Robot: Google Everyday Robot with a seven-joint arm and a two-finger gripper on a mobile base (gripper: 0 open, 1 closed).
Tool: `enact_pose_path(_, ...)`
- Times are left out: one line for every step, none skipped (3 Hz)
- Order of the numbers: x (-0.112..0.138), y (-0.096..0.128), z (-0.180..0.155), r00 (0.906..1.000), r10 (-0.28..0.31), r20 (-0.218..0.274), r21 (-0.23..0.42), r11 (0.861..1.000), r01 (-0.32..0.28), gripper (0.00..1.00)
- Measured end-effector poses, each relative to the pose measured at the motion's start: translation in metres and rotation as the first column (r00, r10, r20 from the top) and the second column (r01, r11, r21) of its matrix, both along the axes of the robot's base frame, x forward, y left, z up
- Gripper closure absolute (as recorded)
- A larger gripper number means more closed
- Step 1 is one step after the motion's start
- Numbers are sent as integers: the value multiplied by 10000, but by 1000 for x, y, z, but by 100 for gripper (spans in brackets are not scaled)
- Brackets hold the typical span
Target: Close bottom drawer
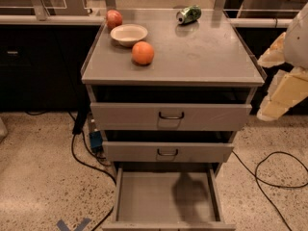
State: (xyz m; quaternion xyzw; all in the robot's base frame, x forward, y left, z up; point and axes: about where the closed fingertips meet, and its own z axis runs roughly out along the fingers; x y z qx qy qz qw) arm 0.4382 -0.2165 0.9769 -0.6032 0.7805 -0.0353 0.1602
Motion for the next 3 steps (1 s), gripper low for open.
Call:
enact_pose_path(0,0,0,10000,0,1,0,10000,0,54)
enact_pose_path(0,0,0,10000,0,1,0,10000,0,77)
enact_pose_path(0,0,0,10000,0,1,0,10000,0,98)
